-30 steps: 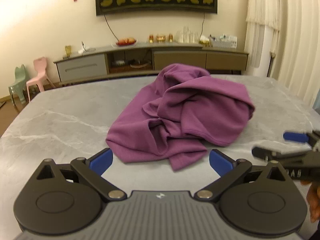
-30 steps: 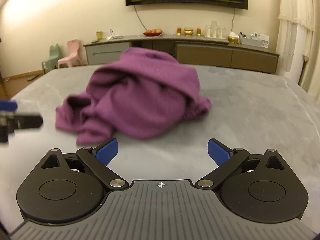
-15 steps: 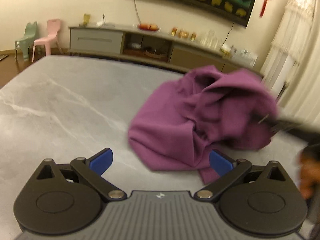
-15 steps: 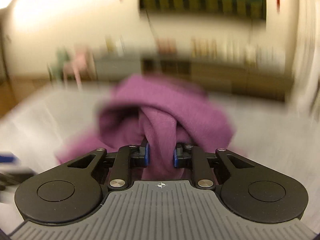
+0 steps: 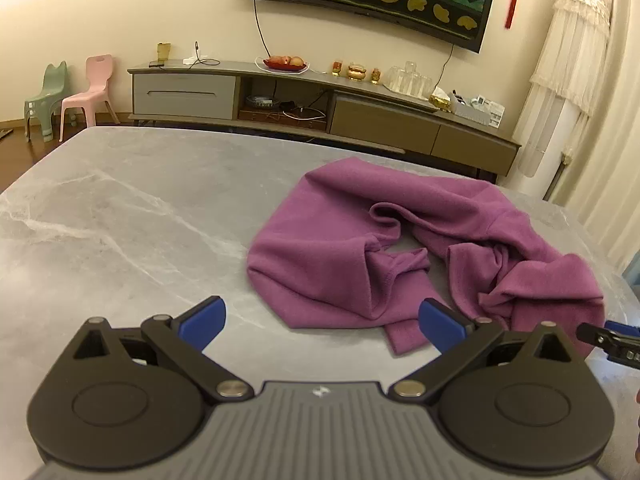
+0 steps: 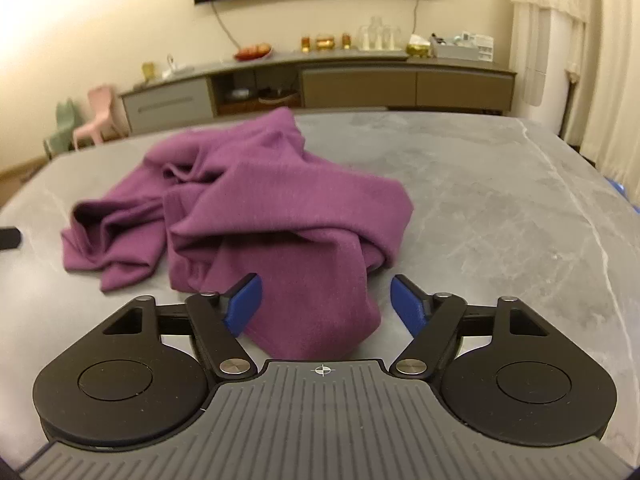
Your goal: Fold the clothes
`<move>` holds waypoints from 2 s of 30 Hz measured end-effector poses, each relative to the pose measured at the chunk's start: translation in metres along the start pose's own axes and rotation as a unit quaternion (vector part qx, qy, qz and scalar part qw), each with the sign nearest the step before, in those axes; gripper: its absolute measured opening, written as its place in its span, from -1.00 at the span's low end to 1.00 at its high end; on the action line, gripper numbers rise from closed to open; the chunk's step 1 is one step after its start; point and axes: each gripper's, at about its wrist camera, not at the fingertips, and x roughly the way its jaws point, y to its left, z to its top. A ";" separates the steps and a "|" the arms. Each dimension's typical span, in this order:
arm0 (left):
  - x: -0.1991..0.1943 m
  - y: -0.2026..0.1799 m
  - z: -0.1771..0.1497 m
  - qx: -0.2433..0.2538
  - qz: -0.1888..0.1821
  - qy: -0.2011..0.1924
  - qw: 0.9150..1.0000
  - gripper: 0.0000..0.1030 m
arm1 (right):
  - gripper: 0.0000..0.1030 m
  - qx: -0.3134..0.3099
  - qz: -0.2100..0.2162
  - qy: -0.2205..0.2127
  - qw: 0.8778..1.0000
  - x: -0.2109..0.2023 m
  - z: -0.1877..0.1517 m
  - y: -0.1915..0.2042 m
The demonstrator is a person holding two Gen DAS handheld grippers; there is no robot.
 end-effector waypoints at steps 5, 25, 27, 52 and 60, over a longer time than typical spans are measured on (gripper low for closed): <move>0.004 -0.011 -0.001 0.007 -0.006 0.016 1.000 1.00 | 0.78 0.002 0.029 -0.032 0.999 -0.017 0.015 0.004; 0.092 -0.132 0.042 0.089 -0.052 0.065 0.993 1.00 | -0.95 0.010 0.174 -0.029 0.984 0.010 0.060 -0.051; 0.097 -0.118 0.046 0.045 -0.067 0.065 0.995 1.00 | -0.96 0.055 0.188 -0.079 0.977 -0.020 0.069 -0.074; 0.056 -0.036 0.026 -0.035 -0.102 0.097 0.989 -0.98 | 0.35 0.041 0.034 -0.043 0.998 0.002 0.064 -0.096; 0.041 0.001 -0.015 -0.050 -0.082 0.051 0.994 0.72 | 0.53 -0.140 0.078 -0.072 0.984 -0.005 0.079 0.021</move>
